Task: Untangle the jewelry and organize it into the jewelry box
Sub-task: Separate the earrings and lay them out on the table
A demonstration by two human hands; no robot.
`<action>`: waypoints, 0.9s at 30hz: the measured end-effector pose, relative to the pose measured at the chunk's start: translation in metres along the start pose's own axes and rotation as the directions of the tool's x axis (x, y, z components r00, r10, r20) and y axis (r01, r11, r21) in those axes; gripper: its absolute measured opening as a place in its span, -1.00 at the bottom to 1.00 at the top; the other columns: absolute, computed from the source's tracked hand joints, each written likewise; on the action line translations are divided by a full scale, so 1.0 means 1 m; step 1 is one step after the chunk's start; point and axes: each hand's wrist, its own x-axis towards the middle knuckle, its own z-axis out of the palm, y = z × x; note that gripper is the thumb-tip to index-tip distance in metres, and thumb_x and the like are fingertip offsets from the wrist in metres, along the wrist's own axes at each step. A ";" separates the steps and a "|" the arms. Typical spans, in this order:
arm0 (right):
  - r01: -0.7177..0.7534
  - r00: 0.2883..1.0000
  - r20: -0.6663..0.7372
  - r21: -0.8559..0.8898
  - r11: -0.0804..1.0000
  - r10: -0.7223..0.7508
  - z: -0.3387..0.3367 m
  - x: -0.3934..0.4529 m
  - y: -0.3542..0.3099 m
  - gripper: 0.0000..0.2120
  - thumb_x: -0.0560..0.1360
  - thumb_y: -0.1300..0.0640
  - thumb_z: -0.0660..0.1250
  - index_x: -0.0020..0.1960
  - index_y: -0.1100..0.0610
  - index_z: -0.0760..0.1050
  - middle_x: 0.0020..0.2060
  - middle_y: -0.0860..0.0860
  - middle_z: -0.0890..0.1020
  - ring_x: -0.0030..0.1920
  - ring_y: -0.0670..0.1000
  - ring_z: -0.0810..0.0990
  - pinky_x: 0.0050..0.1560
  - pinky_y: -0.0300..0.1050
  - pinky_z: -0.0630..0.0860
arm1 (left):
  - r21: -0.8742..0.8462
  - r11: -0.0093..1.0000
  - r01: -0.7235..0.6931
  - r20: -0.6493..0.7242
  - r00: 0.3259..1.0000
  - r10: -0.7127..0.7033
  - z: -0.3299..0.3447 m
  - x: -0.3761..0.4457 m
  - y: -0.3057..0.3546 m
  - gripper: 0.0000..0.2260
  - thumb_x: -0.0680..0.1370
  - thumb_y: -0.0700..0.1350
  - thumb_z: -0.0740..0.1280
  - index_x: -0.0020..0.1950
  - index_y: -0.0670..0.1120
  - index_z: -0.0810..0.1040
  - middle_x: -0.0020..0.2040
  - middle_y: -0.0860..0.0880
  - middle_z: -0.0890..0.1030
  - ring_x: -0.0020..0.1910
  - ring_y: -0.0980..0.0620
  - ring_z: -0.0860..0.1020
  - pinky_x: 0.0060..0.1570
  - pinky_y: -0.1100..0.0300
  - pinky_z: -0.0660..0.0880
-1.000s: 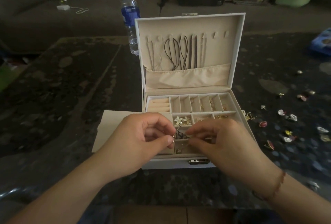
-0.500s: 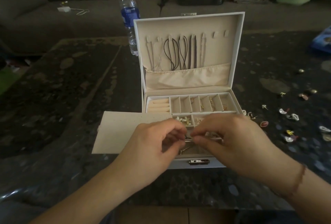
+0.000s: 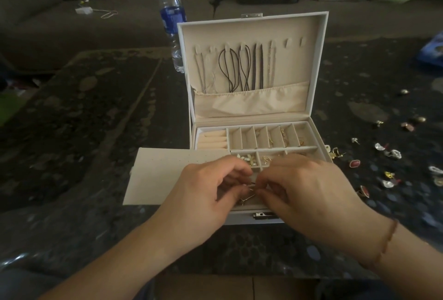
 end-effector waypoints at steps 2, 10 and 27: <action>-0.031 0.999 0.026 0.026 0.999 0.030 -0.001 0.001 -0.002 -0.86 0.42 -0.06 0.25 -0.24 -0.12 0.56 -0.40 -0.21 0.47 -0.38 -0.17 0.45 -0.46 -0.31 0.32 | 0.056 0.998 -0.025 -0.049 0.998 0.028 -0.001 -0.001 -0.001 -0.75 0.54 -0.22 0.41 0.17 0.04 0.60 0.01 0.22 0.63 0.06 0.26 0.60 0.06 0.36 0.55; -0.138 0.979 0.169 0.129 0.982 0.115 0.000 0.012 -0.003 -0.86 0.51 -0.12 0.31 -0.10 -0.16 0.63 -0.43 -0.22 0.49 -0.36 -0.21 0.49 -0.38 -0.41 0.29 | 0.132 0.990 -0.041 -0.117 0.991 0.057 0.000 -0.002 -0.002 -0.66 0.56 -0.34 0.33 0.25 -0.01 0.56 0.08 0.16 0.59 0.16 0.24 0.54 0.17 0.46 0.43; -0.256 0.966 0.089 0.213 0.943 0.242 -0.025 0.005 0.030 -0.79 0.45 0.13 0.33 -0.17 -0.16 0.65 -0.45 -0.27 0.55 -0.39 -0.22 0.52 -0.39 -0.31 0.36 | 0.496 0.844 -0.204 0.131 0.979 0.159 0.001 -0.013 -0.007 -0.66 0.47 0.25 0.34 0.08 0.05 0.60 0.20 0.11 0.54 0.24 0.09 0.46 0.25 0.13 0.40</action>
